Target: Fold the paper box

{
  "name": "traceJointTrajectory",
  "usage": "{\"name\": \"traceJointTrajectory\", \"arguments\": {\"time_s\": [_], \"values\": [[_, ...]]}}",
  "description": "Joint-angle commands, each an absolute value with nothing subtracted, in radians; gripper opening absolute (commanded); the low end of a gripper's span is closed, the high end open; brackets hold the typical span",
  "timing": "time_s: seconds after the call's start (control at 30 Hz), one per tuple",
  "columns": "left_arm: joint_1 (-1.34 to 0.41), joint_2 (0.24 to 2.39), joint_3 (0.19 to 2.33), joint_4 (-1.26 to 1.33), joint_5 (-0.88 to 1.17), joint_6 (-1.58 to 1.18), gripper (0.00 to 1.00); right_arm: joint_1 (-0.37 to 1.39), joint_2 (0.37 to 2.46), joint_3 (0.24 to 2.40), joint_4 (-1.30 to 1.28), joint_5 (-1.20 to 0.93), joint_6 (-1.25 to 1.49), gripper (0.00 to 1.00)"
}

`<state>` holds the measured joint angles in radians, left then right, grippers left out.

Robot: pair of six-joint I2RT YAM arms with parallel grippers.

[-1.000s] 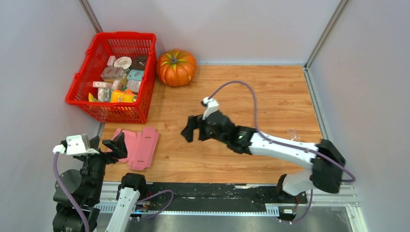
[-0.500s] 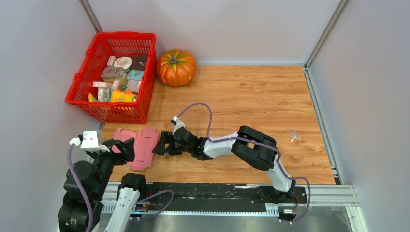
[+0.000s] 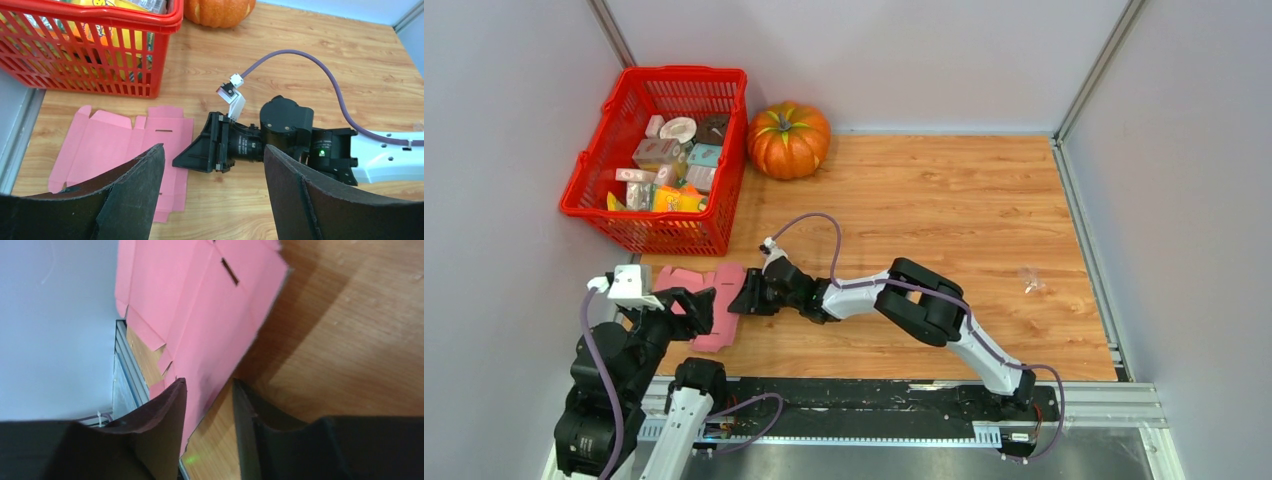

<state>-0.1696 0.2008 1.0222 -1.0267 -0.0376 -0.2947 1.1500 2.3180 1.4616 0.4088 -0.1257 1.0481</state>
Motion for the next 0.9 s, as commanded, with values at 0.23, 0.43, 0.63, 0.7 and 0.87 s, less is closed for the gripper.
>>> {"name": "traceJointTrajectory", "arguments": {"time_s": [0.23,0.43,0.63,0.7,0.87], "values": [[-0.173,0.222,0.983,-0.977,-0.005,-0.314,0.79,1.134,2.405,1.621,0.305,-0.149,1.048,0.15],[-0.173,0.294,0.956,-0.924,0.083,-0.342,0.75,1.083,2.304,1.483,0.278,-0.210,1.002,0.00],[-0.173,0.359,0.866,-0.752,0.316,-0.414,0.70,0.895,1.877,0.966,0.226,-0.353,0.841,0.00],[-0.192,0.397,0.830,-0.695,0.389,-0.463,0.71,0.839,1.774,0.872,0.152,-0.353,0.807,0.00],[-0.467,0.536,0.793,-0.580,0.218,-0.492,0.73,0.643,1.496,0.616,0.124,-0.383,0.778,0.00]]}}
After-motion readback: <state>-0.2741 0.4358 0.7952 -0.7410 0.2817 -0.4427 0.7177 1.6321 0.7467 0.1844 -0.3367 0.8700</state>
